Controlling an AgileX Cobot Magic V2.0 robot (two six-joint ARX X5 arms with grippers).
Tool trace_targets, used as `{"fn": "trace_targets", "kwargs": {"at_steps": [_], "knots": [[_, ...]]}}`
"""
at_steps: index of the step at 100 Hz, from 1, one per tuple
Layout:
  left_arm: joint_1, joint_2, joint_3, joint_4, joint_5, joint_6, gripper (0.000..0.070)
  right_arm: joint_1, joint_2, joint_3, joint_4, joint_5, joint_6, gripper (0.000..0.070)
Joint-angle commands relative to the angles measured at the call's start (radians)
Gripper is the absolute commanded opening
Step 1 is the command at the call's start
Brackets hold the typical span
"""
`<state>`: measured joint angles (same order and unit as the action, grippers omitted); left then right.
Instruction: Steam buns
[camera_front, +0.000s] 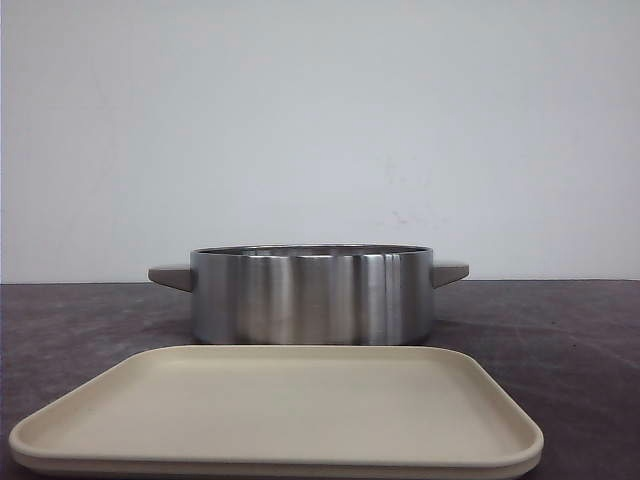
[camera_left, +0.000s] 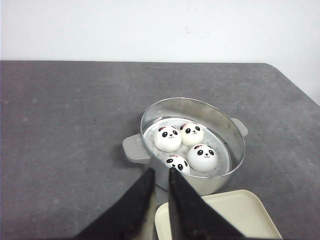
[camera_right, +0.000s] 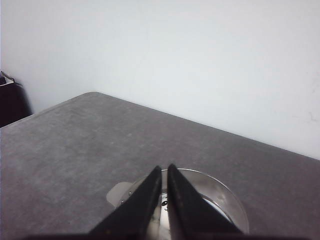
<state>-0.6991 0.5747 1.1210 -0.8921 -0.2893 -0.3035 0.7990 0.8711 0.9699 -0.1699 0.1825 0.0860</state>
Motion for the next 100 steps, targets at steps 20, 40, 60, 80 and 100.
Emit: {"fn": "trace_targets", "kwargs": {"at_steps": [20, 40, 60, 80, 100], "knots": [[-0.008, 0.005, 0.011, 0.010, -0.002, -0.003, 0.0017, -0.103, -0.143, -0.240, 0.146, 0.020, 0.007, 0.0013], [-0.008, 0.005, 0.011, 0.010, -0.002, -0.003, 0.0017, -0.260, -0.361, -0.597, 0.373, -0.094, 0.007, 0.0013], [-0.008, 0.005, 0.011, 0.010, -0.002, -0.003, 0.0017, -0.465, -0.536, -0.721, 0.255, -0.218, 0.006, 0.0013], [-0.008, 0.005, 0.011, 0.010, -0.002, -0.003, 0.0017, -0.601, -0.623, -0.755, 0.105, -0.187, 0.003, 0.0013], [-0.008, 0.005, 0.011, 0.010, -0.002, -0.003, 0.0017, -0.659, -0.696, -0.843, 0.103, -0.176, 0.004, 0.0012]]}}
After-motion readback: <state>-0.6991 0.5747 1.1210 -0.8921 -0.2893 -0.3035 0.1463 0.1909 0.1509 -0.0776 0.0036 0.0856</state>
